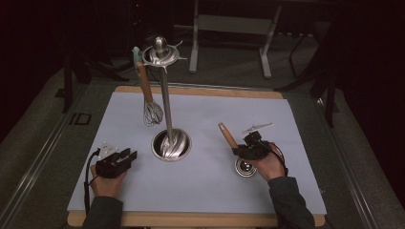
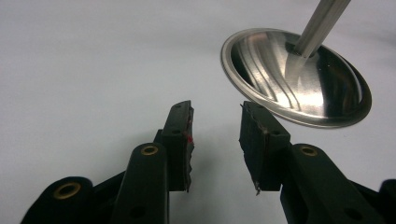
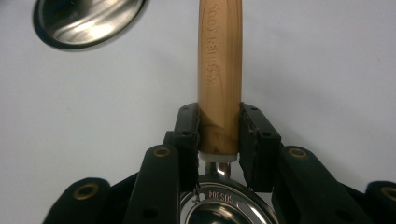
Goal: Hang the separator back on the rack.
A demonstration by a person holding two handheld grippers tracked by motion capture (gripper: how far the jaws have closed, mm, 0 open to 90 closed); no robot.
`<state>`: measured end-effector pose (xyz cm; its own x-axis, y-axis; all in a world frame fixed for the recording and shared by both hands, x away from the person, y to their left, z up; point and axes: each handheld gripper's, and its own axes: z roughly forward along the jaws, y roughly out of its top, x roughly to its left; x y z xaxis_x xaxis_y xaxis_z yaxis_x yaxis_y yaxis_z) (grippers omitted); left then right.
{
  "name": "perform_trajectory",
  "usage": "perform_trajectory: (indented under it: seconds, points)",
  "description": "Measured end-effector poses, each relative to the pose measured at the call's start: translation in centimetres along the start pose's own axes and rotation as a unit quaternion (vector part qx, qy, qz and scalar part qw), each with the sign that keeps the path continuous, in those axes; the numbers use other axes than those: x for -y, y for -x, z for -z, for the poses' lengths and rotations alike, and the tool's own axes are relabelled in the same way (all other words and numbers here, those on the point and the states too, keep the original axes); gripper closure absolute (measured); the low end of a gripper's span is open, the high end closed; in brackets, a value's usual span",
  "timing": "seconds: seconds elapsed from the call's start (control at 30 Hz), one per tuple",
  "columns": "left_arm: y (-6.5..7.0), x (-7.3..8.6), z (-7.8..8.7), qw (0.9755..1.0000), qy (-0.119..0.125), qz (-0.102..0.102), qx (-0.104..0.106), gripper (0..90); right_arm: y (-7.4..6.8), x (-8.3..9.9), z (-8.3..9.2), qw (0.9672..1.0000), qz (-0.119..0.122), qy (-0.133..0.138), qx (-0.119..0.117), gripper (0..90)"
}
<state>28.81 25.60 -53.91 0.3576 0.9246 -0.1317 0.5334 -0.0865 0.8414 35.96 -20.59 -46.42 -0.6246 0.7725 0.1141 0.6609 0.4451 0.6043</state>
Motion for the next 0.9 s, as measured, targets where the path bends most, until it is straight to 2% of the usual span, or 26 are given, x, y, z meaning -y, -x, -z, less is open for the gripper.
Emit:
perform_trajectory:
  seconds: [0.2, 0.3, 0.57, 0.7, 0.8, 0.9]
  points:
    - [0.0, 0.0, 0.0, 1.0, 0.0, -0.002, 0.0, 64.0, -0.9, -0.8, 0.4, 0.9995, 0.015, 0.026, -0.013, 70.2]
    - [0.0, 0.0, 0.0, 1.0, 0.0, -0.002, 0.0, 64.0, -1.4, -1.2, 0.6, 0.9987, 0.016, 0.032, -0.035, 70.1]
    - [0.1, 0.0, 0.0, 1.0, 0.001, -0.002, 0.0, 64.0, -2.2, -2.3, 0.9, 0.9965, 0.022, 0.049, -0.064, 70.2]
    - [0.1, 0.0, 0.0, 1.0, 0.001, -0.002, -0.001, 64.0, -2.6, -2.9, 1.4, 0.9941, 0.035, 0.067, -0.078, 70.2]
    - [0.1, 0.0, 0.0, 1.0, 0.0, -0.005, -0.001, 64.0, -2.9, -3.2, 1.9, 0.9907, 0.059, 0.079, -0.094, 70.2]
    - [0.1, 0.0, 0.0, 1.0, -0.001, -0.004, -0.001, 64.1, -3.2, -3.6, 2.2, 0.9894, 0.07, 0.083, -0.096, 70.2]
